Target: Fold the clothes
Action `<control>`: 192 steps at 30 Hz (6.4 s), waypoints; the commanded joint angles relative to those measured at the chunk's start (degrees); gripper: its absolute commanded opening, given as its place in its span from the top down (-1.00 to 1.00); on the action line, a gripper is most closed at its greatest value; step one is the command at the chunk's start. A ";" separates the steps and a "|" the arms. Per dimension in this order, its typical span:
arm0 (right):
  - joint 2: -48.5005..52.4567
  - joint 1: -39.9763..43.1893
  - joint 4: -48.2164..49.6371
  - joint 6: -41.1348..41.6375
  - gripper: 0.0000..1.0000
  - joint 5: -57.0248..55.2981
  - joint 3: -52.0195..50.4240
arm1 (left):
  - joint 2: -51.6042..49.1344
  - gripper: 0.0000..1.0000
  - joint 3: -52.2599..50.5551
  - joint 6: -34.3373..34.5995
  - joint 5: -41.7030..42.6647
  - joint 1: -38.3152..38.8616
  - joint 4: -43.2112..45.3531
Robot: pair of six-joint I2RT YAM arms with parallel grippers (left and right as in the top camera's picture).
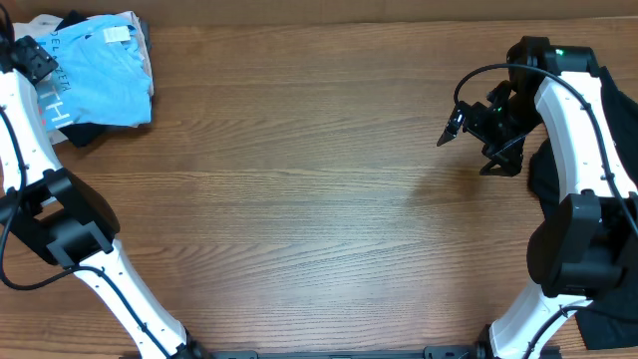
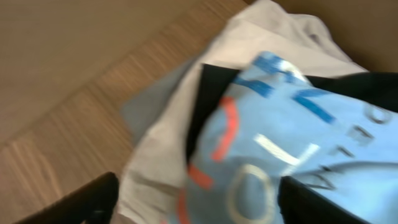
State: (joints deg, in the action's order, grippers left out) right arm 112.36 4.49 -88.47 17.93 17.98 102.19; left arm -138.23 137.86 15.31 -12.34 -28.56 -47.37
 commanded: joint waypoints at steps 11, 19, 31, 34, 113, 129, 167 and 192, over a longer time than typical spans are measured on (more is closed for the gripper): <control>-1.22 0.07 1.03 -0.61 -1.00 0.00 -0.15 | -0.28 0.91 -0.13 0.11 2.40 3.50 -4.85; -1.22 0.07 1.18 -0.63 -1.00 0.00 -0.15 | -4.72 0.92 -0.15 -0.35 -4.98 1.09 -8.20; -1.22 0.07 1.20 -0.87 -1.00 -1.49 -0.15 | -2.45 0.92 0.55 0.63 0.04 -0.63 -8.55; -1.22 0.07 1.51 -0.85 -1.00 -1.46 -0.15 | -0.44 0.92 2.91 2.23 0.87 0.48 -8.04; -1.22 0.04 0.50 1.64 -1.00 -1.88 -0.24 | -17.38 0.85 15.32 0.63 7.89 -3.26 1.64; -3.78 0.00 5.18 1.79 -1.00 -1.88 -0.11 | 8.81 0.06 15.34 4.68 12.07 -3.54 -2.43; -56.89 -5.18 -8.55 1.57 -1.00 -15.37 -9.18 | 25.35 -1.00 15.21 6.14 32.65 -3.56 -42.62; -63.58 -7.69 -8.55 1.57 -1.00 -15.39 -9.20 | 25.35 -1.00 15.21 6.12 32.65 -3.56 -42.62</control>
State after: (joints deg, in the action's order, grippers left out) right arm 51.79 -2.79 -97.12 19.46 2.96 93.01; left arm -113.06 153.08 21.08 20.78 -32.12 -90.04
